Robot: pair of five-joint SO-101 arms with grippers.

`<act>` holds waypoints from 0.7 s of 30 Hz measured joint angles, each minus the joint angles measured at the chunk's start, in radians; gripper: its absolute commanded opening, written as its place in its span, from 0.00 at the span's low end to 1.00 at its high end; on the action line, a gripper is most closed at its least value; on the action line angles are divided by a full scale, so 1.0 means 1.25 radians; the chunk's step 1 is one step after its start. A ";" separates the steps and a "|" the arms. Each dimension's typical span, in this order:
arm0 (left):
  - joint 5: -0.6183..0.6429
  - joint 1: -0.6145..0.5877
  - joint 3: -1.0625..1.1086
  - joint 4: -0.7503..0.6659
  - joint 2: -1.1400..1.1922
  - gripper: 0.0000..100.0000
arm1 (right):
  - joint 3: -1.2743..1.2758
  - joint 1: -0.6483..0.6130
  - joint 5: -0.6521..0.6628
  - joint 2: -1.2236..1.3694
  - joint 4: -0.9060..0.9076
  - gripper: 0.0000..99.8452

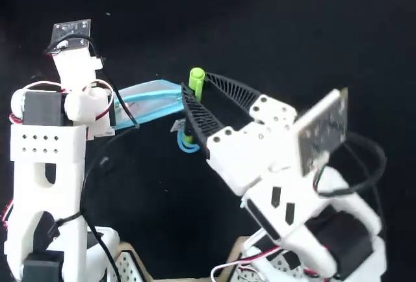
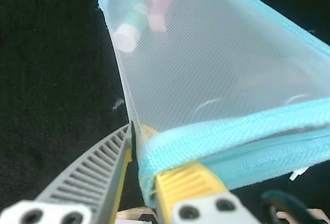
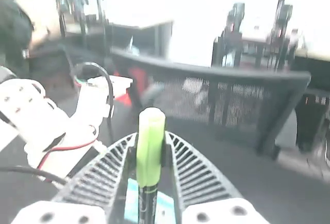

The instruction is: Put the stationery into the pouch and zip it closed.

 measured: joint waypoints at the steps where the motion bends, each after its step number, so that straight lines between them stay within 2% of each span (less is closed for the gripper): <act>1: 0.000 0.000 0.000 0.000 0.000 0.03 | 0.050 0.000 0.000 -0.032 -0.043 0.01; 11: 0.000 -0.001 0.000 0.000 0.000 0.03 | 0.401 0.000 0.000 -0.248 -0.435 0.01; 18: 0.000 -0.001 0.000 0.000 0.000 0.03 | 0.583 0.000 0.000 -0.244 -0.673 0.01; 21: 0.000 -0.001 0.000 0.000 0.000 0.03 | 0.641 0.000 0.000 -0.244 -0.730 0.01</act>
